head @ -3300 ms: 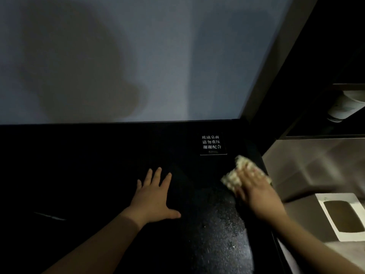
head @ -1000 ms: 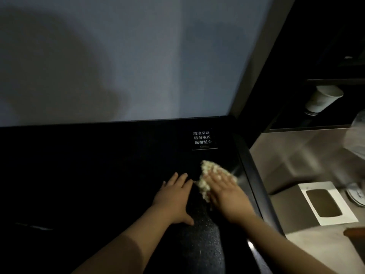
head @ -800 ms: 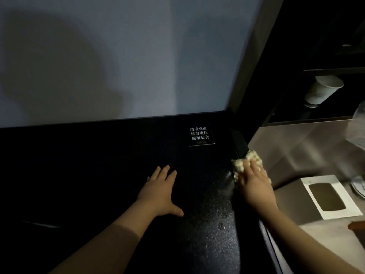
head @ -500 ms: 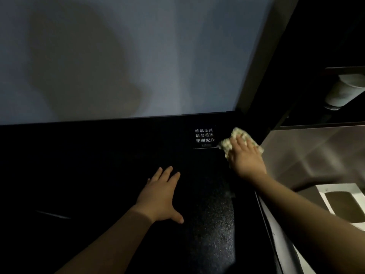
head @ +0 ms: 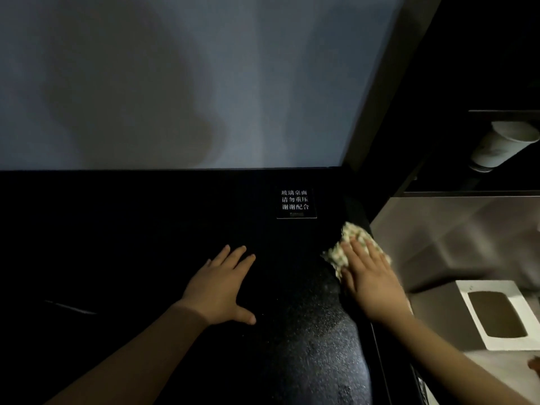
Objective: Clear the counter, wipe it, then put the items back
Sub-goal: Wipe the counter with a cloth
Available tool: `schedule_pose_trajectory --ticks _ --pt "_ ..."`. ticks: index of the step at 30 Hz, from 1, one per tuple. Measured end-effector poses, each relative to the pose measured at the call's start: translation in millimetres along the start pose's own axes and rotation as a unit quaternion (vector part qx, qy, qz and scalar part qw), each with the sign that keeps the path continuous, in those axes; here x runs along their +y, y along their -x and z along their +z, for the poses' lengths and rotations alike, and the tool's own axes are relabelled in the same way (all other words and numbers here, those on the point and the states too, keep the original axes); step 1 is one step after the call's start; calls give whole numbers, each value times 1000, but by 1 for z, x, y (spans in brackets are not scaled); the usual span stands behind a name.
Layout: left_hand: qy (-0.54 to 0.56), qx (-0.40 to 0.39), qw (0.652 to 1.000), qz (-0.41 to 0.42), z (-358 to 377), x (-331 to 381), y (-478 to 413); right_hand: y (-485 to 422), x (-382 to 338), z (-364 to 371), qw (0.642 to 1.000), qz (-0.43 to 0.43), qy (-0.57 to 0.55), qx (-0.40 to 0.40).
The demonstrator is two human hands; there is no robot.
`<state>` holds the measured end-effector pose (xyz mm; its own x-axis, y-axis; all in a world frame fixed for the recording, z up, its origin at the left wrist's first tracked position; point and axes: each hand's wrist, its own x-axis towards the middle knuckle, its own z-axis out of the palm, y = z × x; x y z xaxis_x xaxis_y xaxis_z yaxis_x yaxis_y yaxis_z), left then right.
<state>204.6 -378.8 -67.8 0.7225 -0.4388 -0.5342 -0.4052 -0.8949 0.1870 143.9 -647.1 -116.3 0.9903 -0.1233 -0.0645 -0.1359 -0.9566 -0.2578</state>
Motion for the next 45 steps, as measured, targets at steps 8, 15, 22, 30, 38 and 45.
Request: schedule_pose_trajectory --ticks 8,15,22,30,38,45 --pt "54 55 994 -77 27 7 33 56 -8 11 999 -37 37 1" --pt "56 15 994 -87 49 14 57 65 -7 7 998 -6 61 -19" --pt "43 1 998 -46 56 7 73 134 -35 27 999 -14 43 20" --pt "21 -1 1000 -19 61 6 87 117 -35 12 996 42 71 -25" --pt "1 -1 1000 0 63 4 93 200 -70 41 1000 -23 9 6" --pt "9 -9 1000 10 61 -1 94 124 -58 18 988 148 32 -14"
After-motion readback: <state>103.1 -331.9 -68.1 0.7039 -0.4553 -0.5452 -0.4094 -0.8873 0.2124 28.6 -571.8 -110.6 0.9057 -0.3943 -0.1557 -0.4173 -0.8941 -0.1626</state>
